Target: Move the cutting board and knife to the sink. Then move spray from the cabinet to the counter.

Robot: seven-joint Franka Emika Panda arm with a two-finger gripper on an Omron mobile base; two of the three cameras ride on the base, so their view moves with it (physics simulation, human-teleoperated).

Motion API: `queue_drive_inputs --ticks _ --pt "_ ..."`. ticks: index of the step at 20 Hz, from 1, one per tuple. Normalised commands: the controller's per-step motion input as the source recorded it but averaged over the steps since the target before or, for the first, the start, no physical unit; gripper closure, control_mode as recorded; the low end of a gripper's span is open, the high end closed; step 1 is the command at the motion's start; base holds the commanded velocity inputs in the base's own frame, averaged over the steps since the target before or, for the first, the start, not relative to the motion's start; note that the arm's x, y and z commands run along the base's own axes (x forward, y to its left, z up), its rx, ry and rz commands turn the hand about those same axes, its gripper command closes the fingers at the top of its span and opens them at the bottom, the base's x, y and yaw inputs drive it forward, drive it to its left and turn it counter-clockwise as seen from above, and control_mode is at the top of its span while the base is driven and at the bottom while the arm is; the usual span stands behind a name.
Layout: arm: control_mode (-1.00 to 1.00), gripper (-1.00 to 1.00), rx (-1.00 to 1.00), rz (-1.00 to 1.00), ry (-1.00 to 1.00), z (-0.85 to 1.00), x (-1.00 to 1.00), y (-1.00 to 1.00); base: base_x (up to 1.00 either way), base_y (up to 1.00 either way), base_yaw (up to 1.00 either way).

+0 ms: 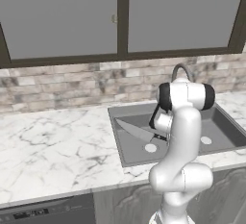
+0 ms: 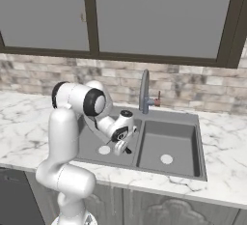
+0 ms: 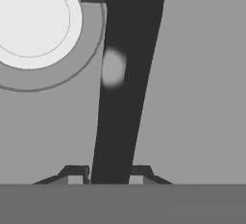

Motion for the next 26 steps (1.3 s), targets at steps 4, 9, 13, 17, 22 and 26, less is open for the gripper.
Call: queue_drive_inputs --ticks 4,9,13,17,22,26 --pt "-1.0 1.0 -0.05 0.07 0.09 -0.35 0.0 -0.21 0.0 0.0 0.0" --pt "-1.0 1.0 0.0 0.05 0.06 -0.25 0.0 -0.25 0.0 0.0 0.0" --pt "-1.0 -1.0 0.0 0.0 0.01 -0.04 -0.15 -0.34 0.0 0.0 0.0" --pt "-1.0 -1.0 0.02 0.0 0.0 0.14 -0.33 -0.27 0.0 0.0 0.0" --pt "-1.0 -1.0 0.0 0.0 0.0 0.49 -0.25 -0.06 0.0 0.0 0.0" --pt "-1.0 -1.0 0.0 0.0 0.0 0.74 -0.33 0.0 0.0 0.0 0.0"
